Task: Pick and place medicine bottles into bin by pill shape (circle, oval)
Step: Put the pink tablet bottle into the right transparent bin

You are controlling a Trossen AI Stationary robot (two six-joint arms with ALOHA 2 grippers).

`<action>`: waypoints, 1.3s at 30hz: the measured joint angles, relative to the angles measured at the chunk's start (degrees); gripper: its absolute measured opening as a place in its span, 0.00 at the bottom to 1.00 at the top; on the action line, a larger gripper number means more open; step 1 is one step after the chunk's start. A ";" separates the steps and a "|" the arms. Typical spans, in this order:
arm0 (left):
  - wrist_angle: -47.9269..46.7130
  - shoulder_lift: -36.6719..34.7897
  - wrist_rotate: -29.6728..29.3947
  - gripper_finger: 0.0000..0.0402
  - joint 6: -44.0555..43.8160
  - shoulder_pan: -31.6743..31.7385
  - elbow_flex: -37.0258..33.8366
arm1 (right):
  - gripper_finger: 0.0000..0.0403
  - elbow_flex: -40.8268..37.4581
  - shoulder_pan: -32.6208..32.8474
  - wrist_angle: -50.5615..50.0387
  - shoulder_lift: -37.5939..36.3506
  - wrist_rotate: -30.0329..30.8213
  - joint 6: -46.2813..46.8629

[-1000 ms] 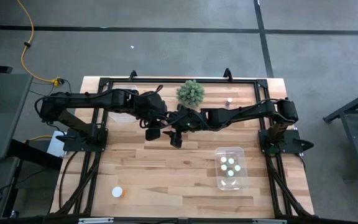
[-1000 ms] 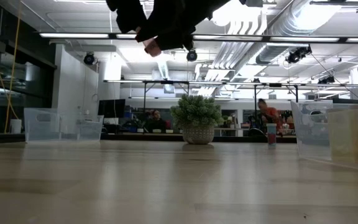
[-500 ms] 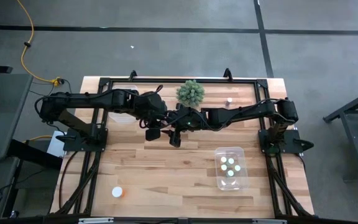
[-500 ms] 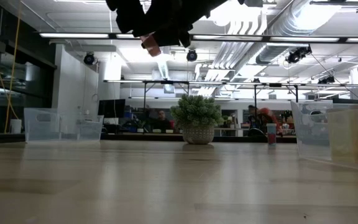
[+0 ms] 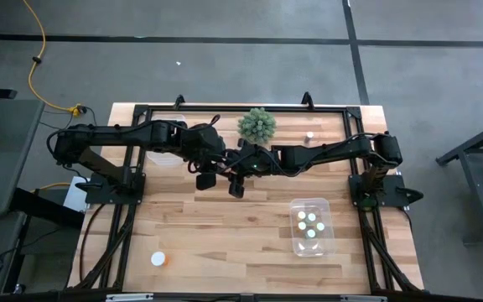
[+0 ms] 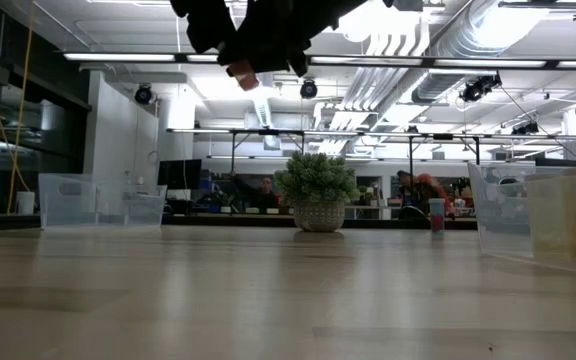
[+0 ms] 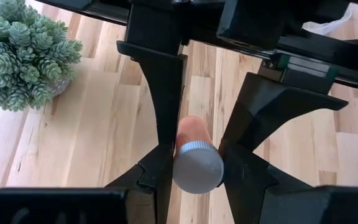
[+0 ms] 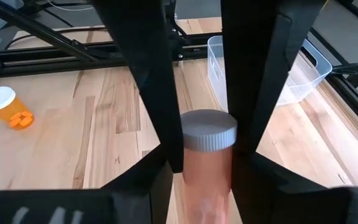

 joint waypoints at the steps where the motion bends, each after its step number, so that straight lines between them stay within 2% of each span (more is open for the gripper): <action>1: 0.00 0.00 -0.02 0.26 0.00 -0.01 0.00 | 0.32 0.00 0.00 0.00 0.00 0.00 -0.31; 12: 0.02 0.00 -0.09 0.26 -0.02 0.02 0.02 | 0.25 0.00 0.02 -0.04 0.00 0.00 -1.02; 19: 0.02 -0.01 -0.29 0.27 0.00 0.02 0.02 | 0.25 0.00 0.00 -0.07 0.00 0.00 -1.22; 33: 0.01 -0.02 -0.29 0.44 0.07 0.02 0.03 | 0.25 0.00 0.02 -0.07 -0.04 -0.24 -1.39; 39: -0.11 -0.01 -0.11 0.51 1.91 0.02 2.57 | 0.25 0.00 0.02 0.23 -0.25 -0.22 -1.44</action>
